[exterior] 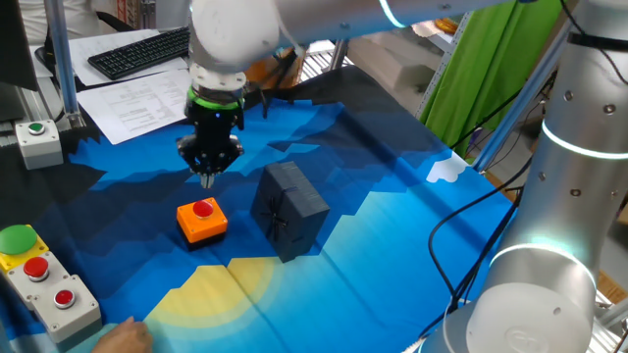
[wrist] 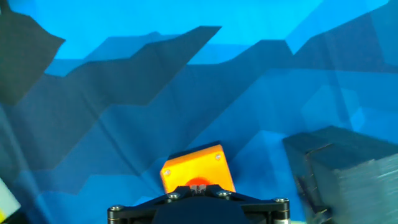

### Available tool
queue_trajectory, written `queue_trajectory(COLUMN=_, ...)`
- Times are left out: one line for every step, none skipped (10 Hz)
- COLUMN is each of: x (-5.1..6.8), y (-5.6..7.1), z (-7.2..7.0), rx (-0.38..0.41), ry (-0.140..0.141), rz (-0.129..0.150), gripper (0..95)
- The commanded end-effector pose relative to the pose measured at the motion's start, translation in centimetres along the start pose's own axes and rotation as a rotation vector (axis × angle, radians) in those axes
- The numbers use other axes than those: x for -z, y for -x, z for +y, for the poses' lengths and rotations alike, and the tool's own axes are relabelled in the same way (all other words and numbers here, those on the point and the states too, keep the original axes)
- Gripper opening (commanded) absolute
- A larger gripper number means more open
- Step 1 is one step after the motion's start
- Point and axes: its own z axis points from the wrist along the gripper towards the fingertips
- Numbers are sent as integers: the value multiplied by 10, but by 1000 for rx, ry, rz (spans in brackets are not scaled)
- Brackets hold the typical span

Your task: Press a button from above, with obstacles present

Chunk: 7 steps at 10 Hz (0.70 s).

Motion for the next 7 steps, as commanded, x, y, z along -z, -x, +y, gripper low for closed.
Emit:
queue_trajectory(x=1, y=13, z=-6, rx=16, ry=2, rz=15, gripper=0)
queue_trajectory(x=-2, y=28, z=-19, rx=37, ry=4, rz=17, gripper=0)
queue_trajectory(x=-2, y=31, z=-21, rx=41, ry=4, rz=16, gripper=0)
queue_trajectory(x=-1, y=41, z=-27, rx=48, ry=5, rz=15, gripper=0)
queue_trajectory(x=0, y=45, z=-30, rx=52, ry=5, rz=13, gripper=0)
queue_trajectory(x=0, y=49, z=-32, rx=52, ry=6, rz=8, gripper=0)
queue_trajectory(x=1, y=51, z=-34, rx=52, ry=6, rz=1, gripper=0)
